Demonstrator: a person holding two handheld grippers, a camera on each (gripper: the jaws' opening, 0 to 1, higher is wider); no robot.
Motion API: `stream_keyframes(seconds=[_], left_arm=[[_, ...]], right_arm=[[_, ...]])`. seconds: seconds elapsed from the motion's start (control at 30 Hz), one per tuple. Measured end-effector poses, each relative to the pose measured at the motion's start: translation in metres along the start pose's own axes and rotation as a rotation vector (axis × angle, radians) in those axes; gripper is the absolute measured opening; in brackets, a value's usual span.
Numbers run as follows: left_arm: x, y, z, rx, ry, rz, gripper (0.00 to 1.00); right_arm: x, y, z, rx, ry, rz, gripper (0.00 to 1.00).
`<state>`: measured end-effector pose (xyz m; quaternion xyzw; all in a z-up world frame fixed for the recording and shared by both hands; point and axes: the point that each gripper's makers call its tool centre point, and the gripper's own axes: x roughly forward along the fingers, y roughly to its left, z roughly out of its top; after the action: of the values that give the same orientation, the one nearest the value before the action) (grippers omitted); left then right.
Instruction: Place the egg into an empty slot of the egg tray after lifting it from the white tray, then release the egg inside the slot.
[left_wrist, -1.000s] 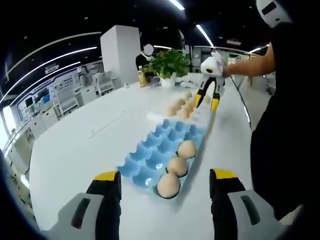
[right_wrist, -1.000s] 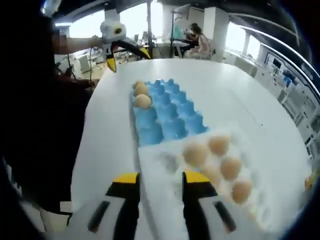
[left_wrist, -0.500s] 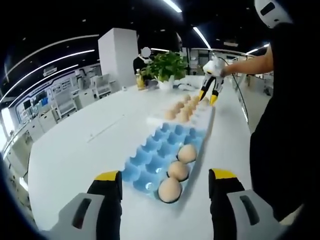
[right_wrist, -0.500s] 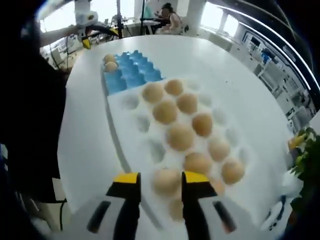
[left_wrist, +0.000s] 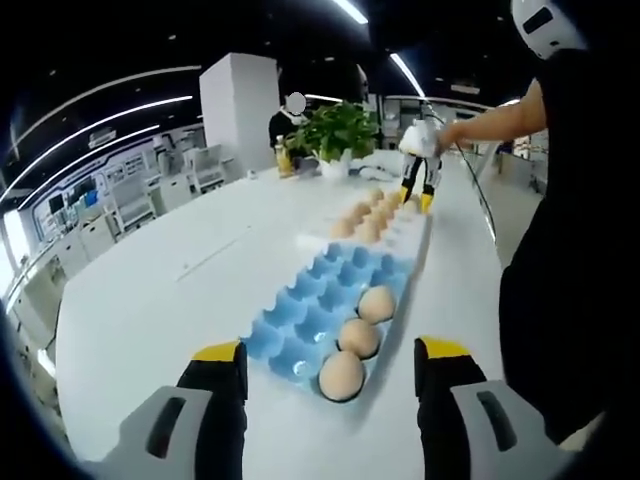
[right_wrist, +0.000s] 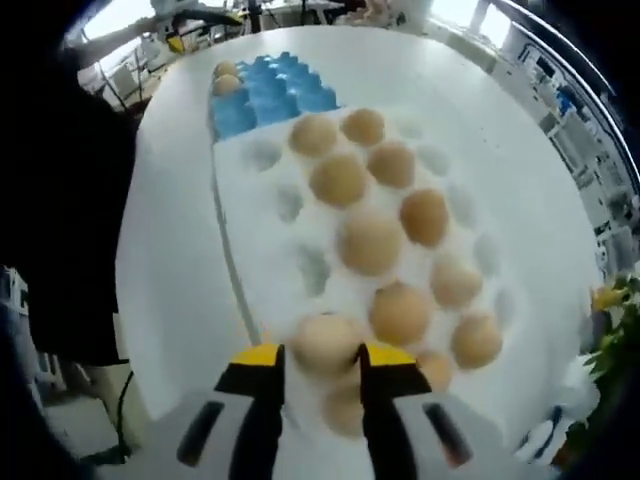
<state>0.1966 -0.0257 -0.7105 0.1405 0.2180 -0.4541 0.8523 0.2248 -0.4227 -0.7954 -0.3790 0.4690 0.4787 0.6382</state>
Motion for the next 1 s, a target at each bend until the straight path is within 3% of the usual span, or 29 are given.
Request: stream_keyframes(seconds=[0.13, 0.3, 0.63, 0.83, 1.0], left_arm=[[0.002, 0.0, 0.002, 0.01, 0.003, -0.002, 0.68], [0.001, 0.003, 0.001, 0.002, 0.004, 0.001, 0.67], [-0.002, 0.007, -0.003, 0.005, 0.011, 0.005, 0.66], [-0.005, 0.011, -0.005, 0.011, 0.012, 0.015, 0.66], [-0.004, 0.013, -0.007, 0.016, 0.014, 0.018, 0.66]], right_arm=[[0.004, -0.001, -0.001, 0.0, 0.034, 0.066, 0.31], [0.004, -0.004, -0.002, 0.055, -0.015, 0.127, 0.3], [-0.005, -0.002, -0.001, 0.136, -0.04, 0.027, 0.25], [-0.027, -0.008, 0.009, 0.119, -0.057, -0.019, 0.25], [-0.035, -0.007, 0.011, 0.097, -0.03, -0.024, 0.25]])
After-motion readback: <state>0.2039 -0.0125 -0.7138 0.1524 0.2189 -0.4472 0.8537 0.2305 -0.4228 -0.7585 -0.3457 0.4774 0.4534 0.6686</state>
